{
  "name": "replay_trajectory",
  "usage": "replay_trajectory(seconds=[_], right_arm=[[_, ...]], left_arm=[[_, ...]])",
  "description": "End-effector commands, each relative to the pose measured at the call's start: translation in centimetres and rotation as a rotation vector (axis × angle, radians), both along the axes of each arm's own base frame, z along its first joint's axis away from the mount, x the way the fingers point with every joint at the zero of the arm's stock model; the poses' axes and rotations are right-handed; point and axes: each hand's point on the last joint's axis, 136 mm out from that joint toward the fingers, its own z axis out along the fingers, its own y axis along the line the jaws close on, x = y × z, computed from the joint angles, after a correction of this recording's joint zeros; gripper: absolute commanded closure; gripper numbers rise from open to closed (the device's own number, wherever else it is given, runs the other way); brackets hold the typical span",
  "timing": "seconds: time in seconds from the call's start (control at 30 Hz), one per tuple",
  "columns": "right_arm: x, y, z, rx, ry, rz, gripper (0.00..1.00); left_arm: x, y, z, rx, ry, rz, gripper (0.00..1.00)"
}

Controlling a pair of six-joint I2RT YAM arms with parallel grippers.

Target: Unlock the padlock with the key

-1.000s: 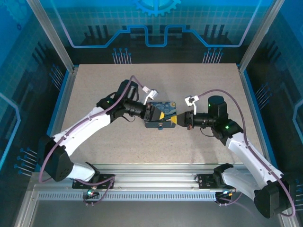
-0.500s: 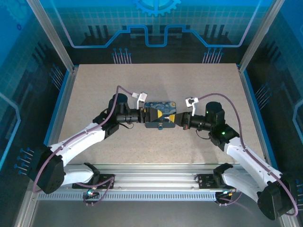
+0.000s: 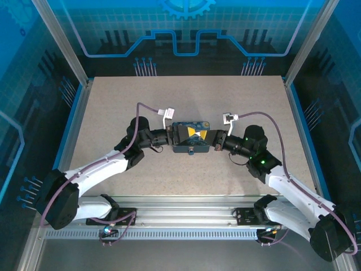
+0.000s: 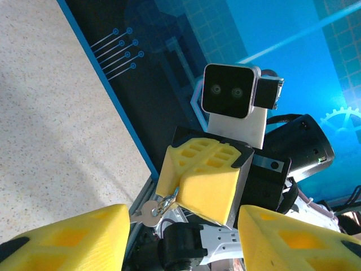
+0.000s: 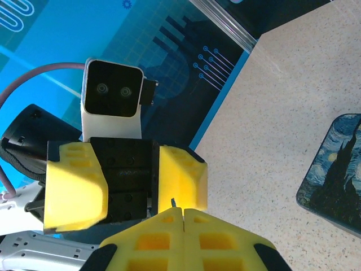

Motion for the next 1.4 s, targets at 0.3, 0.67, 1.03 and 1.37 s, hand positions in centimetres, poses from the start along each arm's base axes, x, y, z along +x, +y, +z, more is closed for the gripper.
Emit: replay_trajectory(seconds=[0.3,0.67,1.03,1.37], right_arm=[[0.1,0.4,0.6,0.029,-0.013,-0.004,1.0],[-0.5,0.6,0.0,0.028,0.006,0.018,1.0],[-0.4,0.5,-0.2,0.029,0.011,0.003,1.0],[-0.8,0.2,-0.7,-0.018,0.017,0.003,0.79]], left_arm=[[-0.1,-0.8,1.6,-0.03,-0.057,-0.017,0.6],[0.4,-0.6,1.6,-0.022,-0.066,0.014,0.57],[0.2,-0.5,2.0,-0.022,-0.08,0.013,0.88],[0.2,-0.3,1.4,0.057,-0.085,0.023,1.0]])
